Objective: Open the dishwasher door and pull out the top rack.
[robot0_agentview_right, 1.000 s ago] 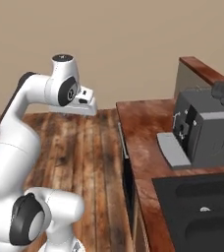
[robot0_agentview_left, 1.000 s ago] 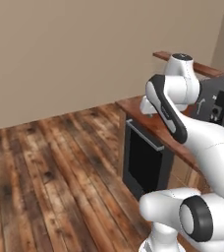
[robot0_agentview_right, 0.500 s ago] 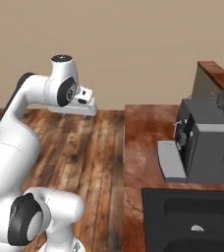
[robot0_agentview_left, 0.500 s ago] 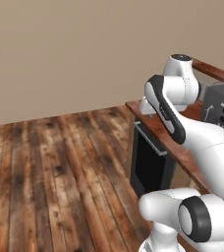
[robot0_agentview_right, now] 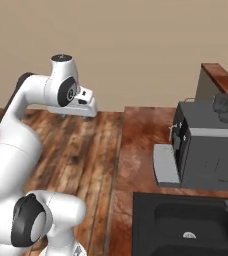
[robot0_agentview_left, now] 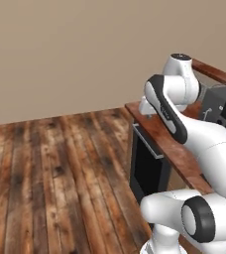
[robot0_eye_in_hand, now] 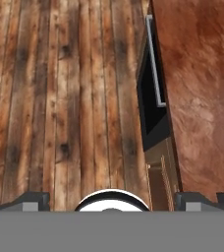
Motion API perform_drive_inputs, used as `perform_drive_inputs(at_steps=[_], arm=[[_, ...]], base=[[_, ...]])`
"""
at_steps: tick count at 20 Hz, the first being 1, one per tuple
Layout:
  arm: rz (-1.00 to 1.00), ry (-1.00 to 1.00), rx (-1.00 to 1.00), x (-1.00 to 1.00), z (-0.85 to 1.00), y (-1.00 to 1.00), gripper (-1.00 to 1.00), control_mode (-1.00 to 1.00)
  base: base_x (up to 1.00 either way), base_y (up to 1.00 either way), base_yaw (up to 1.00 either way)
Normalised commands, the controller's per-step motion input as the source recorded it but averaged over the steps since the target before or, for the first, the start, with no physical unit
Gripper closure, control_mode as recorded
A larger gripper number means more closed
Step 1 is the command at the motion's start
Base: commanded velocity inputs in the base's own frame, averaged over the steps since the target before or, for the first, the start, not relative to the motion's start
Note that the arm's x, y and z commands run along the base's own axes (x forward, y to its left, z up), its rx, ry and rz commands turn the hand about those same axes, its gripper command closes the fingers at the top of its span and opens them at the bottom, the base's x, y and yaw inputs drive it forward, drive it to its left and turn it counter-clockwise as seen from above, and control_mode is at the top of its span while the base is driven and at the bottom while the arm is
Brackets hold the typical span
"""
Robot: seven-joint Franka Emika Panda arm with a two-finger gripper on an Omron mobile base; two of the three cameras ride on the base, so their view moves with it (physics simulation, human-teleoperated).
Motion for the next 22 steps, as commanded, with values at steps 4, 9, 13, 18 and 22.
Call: perform_drive_inputs(at_steps=[4, 9, 13, 18, 22], arm=[[0.0, 0.0, 0.0, 0.0, 0.0, 0.0, -1.0, 1.0], [0.0, 0.0, 0.0, 0.0, 0.0, 0.0, -1.0, 1.0], [0.0, 0.0, 0.0, 0.0, 0.0, 0.0, -1.0, 1.0], [0.0, 0.0, 0.0, 0.0, 0.0, 0.0, -1.0, 1.0], [0.0, 0.0, 0.0, 0.0, 0.0, 0.0, -1.0, 1.0]], base=[[-0.06, 0.01, -0.14], [-0.06, 0.01, -0.25], [0.0, 0.14, -0.24], [0.0, 0.34, -0.24], [-0.05, 0.38, -0.23]])
